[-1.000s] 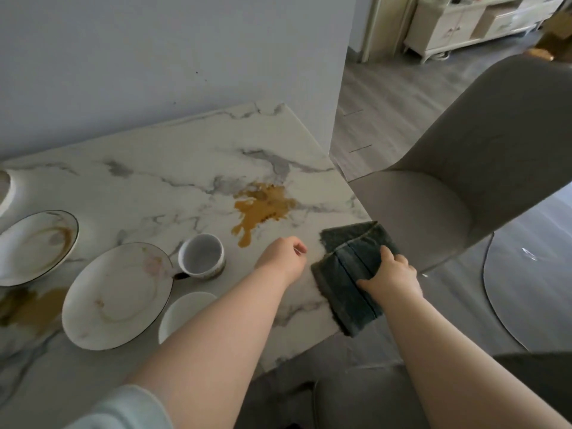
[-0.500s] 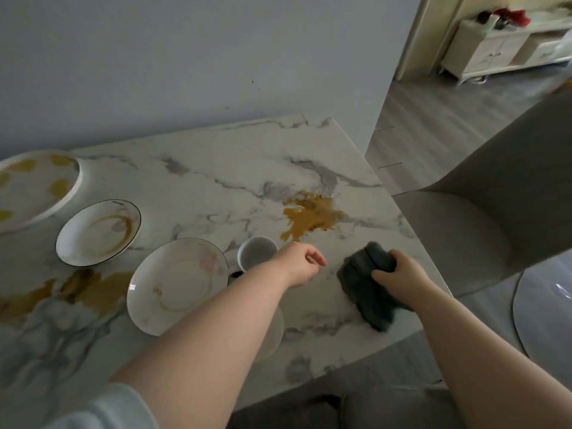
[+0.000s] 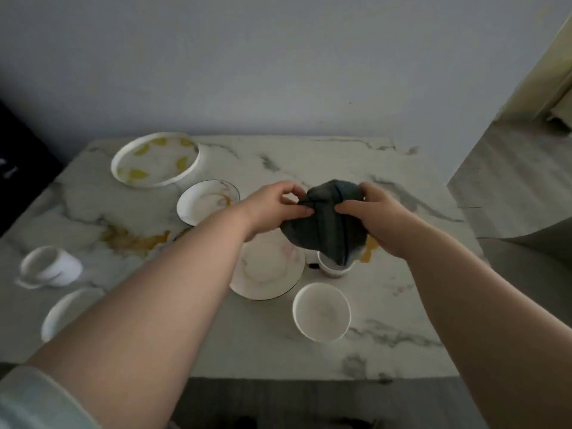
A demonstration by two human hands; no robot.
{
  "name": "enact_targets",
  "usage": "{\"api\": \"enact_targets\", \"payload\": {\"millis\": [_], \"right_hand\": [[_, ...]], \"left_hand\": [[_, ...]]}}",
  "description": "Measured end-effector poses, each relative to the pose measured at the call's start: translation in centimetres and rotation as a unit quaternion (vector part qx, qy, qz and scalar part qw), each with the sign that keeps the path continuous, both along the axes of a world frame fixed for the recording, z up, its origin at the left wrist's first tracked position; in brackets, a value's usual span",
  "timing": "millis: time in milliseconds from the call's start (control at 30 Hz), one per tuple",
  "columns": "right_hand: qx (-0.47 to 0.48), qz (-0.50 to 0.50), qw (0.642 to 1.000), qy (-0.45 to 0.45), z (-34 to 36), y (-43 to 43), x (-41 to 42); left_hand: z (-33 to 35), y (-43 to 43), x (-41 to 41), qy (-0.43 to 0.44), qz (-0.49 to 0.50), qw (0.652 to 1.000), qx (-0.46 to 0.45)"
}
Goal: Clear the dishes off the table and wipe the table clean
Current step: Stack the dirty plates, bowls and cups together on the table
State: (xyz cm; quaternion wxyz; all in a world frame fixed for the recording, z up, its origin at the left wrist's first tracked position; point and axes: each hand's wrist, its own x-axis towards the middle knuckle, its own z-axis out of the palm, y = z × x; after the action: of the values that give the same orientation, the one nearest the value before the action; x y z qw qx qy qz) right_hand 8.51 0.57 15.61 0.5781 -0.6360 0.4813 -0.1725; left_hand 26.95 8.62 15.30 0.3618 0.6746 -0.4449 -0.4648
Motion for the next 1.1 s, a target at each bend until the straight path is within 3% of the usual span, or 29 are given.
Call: {"api": "enact_targets", "payload": {"millis": [67, 133, 300, 400, 533, 667, 867, 967, 1100], "right_hand": [[-0.054, 0.053, 0.994, 0.076, 0.0, 1.9, 3.2], [-0.063, 0.089, 0.991, 0.078, -0.4, 4.1, 5.9], [0.028, 0.181, 0.983, 0.007, -3.3, 10.0, 11.8], [0.086, 0.232, 0.969, 0.019, -5.8, 13.4, 14.6], [0.003, 0.255, 0.963, 0.089, -10.2, 16.6, 17.7], [-0.081, 0.274, 0.942, 0.174, -13.4, 18.5, 20.2], [-0.086, 0.281, 0.924, 0.243, -15.7, 19.4, 22.7], [-0.068, 0.279, 0.921, 0.264, -15.3, 19.2, 23.2], [-0.074, 0.239, 0.932, 0.262, -13.6, 17.7, 23.2]], "left_hand": [[0.3, 3.5, 3.1, -0.04, 0.039, 0.998, 0.009], [0.0, 6.9, 5.7, -0.06, 0.082, 0.995, 0.022], [-2.9, 14.8, 10.4, -0.041, 0.175, 0.983, 0.041], [-6.0, 18.7, 12.7, -0.046, 0.201, 0.976, 0.078], [-10.5, 22.0, 15.2, -0.07, 0.221, 0.962, 0.142], [-13.8, 23.1, 16.7, -0.126, 0.211, 0.955, 0.163], [-16.0, 22.9, 18.4, -0.202, 0.142, 0.946, 0.211], [-15.5, 22.5, 19.5, -0.195, 0.101, 0.95, 0.221], [-13.8, 21.5, 21.6, -0.19, 0.12, 0.953, 0.204]]}}
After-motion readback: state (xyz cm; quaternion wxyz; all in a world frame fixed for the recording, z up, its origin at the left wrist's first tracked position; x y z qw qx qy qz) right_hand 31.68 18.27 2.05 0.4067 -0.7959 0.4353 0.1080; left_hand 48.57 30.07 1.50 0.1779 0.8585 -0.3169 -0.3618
